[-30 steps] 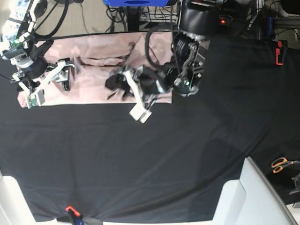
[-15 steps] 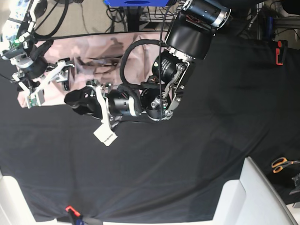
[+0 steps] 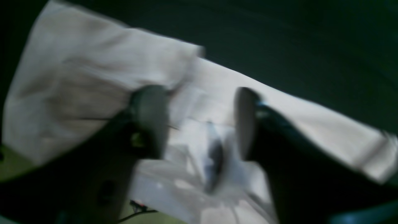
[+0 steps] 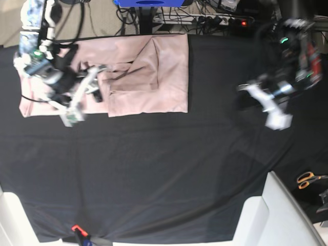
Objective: Fold the T-shirt properly
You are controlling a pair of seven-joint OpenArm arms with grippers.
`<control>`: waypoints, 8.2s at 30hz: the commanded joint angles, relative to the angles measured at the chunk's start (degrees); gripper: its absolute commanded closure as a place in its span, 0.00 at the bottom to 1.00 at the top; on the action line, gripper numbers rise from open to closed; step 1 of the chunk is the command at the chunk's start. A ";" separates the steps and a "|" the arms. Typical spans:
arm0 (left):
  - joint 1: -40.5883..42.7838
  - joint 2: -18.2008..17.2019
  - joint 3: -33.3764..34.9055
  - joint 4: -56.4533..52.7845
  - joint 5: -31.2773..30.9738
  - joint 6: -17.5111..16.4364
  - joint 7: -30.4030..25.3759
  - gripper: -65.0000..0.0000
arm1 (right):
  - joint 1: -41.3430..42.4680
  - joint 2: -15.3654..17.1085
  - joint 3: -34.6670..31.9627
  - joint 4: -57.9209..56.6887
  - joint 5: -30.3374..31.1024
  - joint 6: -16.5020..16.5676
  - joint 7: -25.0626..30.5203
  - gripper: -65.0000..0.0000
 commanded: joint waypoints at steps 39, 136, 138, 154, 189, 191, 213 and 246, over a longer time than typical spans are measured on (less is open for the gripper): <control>11.27 6.36 -24.11 7.84 18.05 -1.04 -0.67 1.00 | 8.26 -4.30 -19.17 -13.81 0.84 -28.55 -18.29 0.99; -23.81 20.78 41.91 -15.81 23.59 11.88 8.65 1.00 | -14.24 4.40 2.46 3.59 1.20 -33.83 11.78 1.00; -23.81 20.87 41.91 -15.81 23.59 11.88 8.65 1.00 | -14.24 4.40 2.46 3.59 1.20 -33.83 11.78 1.00; -21.26 20.52 42.00 -7.64 23.68 12.05 16.83 1.00 | -13.98 4.40 2.46 3.59 1.20 -33.83 11.78 1.00; -13.61 15.07 41.65 9.15 23.94 31.31 25.18 1.00 | -14.24 4.40 2.46 3.59 1.20 -33.83 11.78 1.00; -13.61 14.89 41.65 9.07 24.12 31.75 25.09 1.00 | -14.24 4.40 2.46 3.59 1.20 -33.83 11.78 1.00; -14.23 17.26 42.35 0.80 23.68 32.10 21.40 1.00 | -14.24 4.31 2.46 3.59 1.20 -33.83 11.78 1.00; -19.94 25.53 52.55 -5.44 23.59 25.94 21.31 1.00 | -13.63 2.73 5.89 3.77 1.20 -33.83 11.78 1.00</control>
